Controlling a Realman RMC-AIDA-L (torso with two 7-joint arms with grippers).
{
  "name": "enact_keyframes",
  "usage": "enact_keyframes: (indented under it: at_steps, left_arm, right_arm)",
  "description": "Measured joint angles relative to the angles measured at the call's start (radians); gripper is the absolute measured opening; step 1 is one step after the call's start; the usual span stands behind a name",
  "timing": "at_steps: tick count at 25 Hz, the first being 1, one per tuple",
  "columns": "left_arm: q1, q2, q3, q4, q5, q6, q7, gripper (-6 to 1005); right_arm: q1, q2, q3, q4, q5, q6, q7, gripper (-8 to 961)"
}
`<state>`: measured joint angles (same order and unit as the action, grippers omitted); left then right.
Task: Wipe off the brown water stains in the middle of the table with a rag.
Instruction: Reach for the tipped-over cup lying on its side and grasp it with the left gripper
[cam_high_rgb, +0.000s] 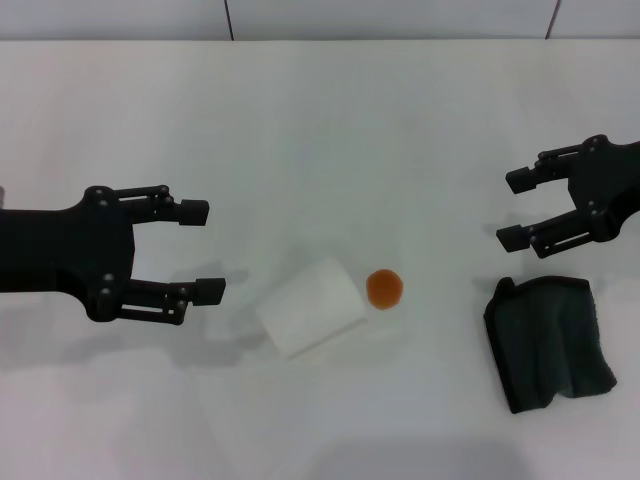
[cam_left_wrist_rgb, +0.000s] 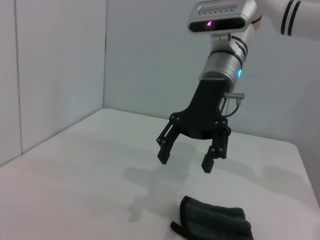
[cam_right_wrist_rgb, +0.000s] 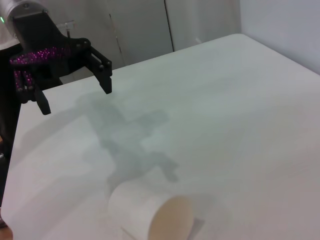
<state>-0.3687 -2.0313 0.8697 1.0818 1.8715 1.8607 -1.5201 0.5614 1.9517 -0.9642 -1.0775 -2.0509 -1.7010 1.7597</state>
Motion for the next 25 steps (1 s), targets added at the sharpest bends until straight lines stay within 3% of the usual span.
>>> enact_keyframes:
  at_steps: [25]
  left_arm:
    - [-0.002,0.002,0.001,0.006,0.0,-0.011,-0.023,878]
  right_arm:
    - [-0.013,0.005,0.002,-0.003,0.0,0.005,-0.003,822]
